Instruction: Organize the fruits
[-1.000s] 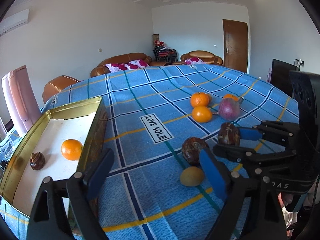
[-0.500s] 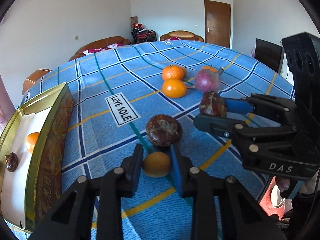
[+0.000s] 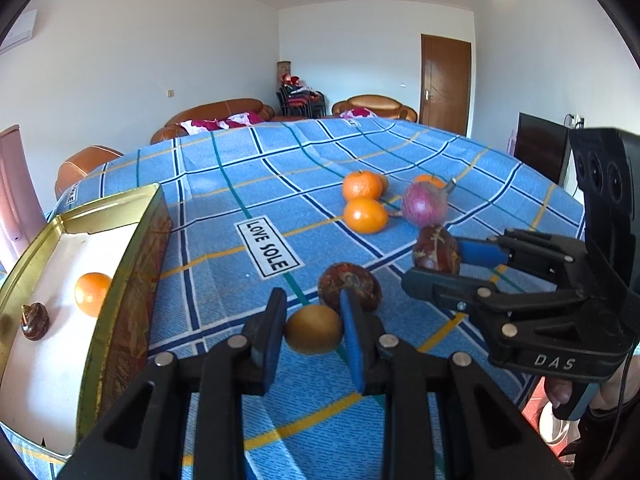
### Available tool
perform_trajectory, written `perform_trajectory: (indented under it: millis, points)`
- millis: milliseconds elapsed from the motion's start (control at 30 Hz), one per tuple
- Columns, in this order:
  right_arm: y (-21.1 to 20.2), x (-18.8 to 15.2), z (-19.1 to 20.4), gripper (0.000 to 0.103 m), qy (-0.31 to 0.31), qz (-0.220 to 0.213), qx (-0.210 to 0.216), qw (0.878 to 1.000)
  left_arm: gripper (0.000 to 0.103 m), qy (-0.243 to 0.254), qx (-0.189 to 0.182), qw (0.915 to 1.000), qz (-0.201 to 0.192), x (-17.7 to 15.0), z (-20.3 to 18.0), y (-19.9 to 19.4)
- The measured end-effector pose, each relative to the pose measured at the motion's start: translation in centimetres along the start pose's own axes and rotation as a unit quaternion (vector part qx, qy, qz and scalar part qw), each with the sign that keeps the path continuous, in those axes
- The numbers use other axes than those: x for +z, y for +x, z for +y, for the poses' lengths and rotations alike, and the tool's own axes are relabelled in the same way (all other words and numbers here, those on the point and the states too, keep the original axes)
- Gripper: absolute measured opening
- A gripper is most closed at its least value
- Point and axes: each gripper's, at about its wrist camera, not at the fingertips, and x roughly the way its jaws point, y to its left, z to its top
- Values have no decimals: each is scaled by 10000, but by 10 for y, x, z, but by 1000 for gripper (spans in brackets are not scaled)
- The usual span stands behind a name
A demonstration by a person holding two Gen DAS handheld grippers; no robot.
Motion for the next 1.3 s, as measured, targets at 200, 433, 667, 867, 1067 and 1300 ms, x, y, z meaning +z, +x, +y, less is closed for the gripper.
perform_trajectory:
  millis: [200,433,667,867,1067,1300]
  points:
    - [-5,3,6,46,-89,-102,20,9999,29,-56,101,9998,-182,2,3,-6]
    - [-9,6,12,46,-154,-183,39,9997,29,-12,256,9989,-385,4,2,-15]
    - [-14,8,19,46,-257,-287,26,9993,29,30,395,9975,-587,5,1,-23]
    - [-19,10,24,46,-339,-380,4,9987,29,24,468,9964,-707,7,0,-29]
    - [-23,12,28,46,-404,-461,-10,9981,29,3,530,9951,-833,8,0,-35]
    - [-28,14,32,46,-435,-562,-8,9975,29,-45,589,9934,-979,9,2,-42]
